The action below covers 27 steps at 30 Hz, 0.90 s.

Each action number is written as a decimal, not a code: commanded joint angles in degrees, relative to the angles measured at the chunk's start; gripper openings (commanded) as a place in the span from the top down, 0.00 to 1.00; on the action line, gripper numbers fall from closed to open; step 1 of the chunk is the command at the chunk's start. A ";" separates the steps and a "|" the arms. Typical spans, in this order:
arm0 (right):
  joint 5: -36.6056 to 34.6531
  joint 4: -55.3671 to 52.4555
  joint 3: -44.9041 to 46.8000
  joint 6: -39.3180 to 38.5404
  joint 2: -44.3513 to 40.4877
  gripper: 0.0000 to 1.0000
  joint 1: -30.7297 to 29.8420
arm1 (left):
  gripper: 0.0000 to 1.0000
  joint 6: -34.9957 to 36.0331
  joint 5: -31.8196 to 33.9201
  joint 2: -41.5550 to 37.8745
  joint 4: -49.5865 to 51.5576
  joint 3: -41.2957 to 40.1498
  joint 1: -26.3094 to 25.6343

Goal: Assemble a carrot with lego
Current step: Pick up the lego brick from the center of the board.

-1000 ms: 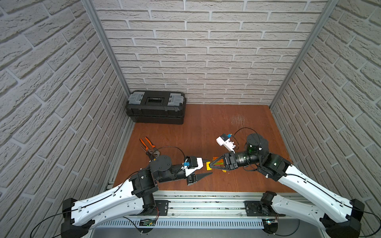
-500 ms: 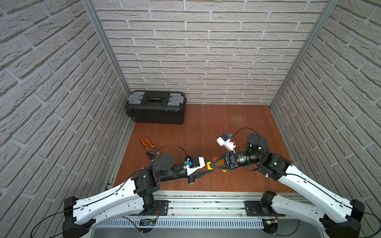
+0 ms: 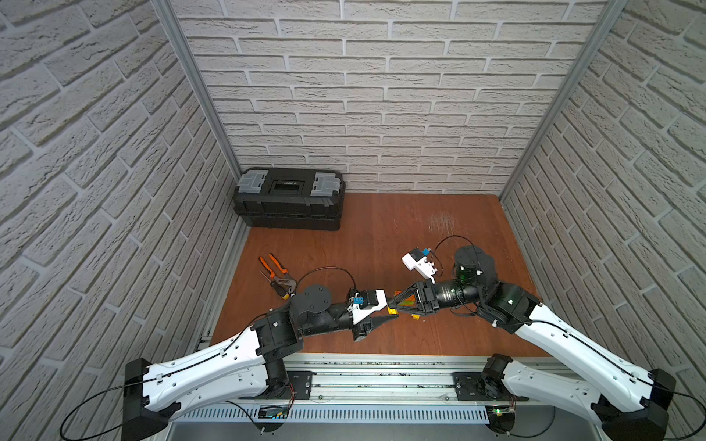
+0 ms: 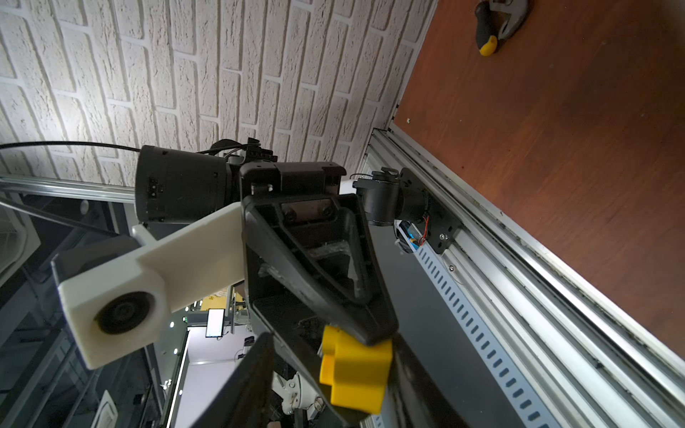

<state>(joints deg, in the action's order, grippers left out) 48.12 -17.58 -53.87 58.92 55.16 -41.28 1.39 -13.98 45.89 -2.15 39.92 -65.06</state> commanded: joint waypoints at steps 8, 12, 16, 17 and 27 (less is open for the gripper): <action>-16.78 -33.03 -14.77 -16.29 2.24 0.41 0.14 | 0.77 -1.85 1.20 0.23 3.15 2.37 0.14; -17.04 -33.08 -14.05 -15.24 2.79 0.49 -0.45 | 0.76 -3.44 -2.16 2.51 7.21 5.24 1.57; -18.13 -31.73 -12.18 -13.77 2.75 0.49 -1.41 | 0.76 -4.18 -4.89 5.55 10.95 8.07 2.48; -18.47 -31.22 -11.69 -13.45 2.76 0.49 -1.97 | 0.76 -4.12 -5.23 6.30 11.64 8.71 2.55; -20.52 -28.64 -12.15 -11.39 2.24 0.45 -4.68 | 0.77 -4.22 -7.37 9.92 14.23 10.68 2.87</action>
<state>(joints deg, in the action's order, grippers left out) 28.69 -47.97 -64.97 47.37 57.87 -45.47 -2.57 -19.66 55.55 12.43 48.56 -62.63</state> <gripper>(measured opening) 0.551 0.361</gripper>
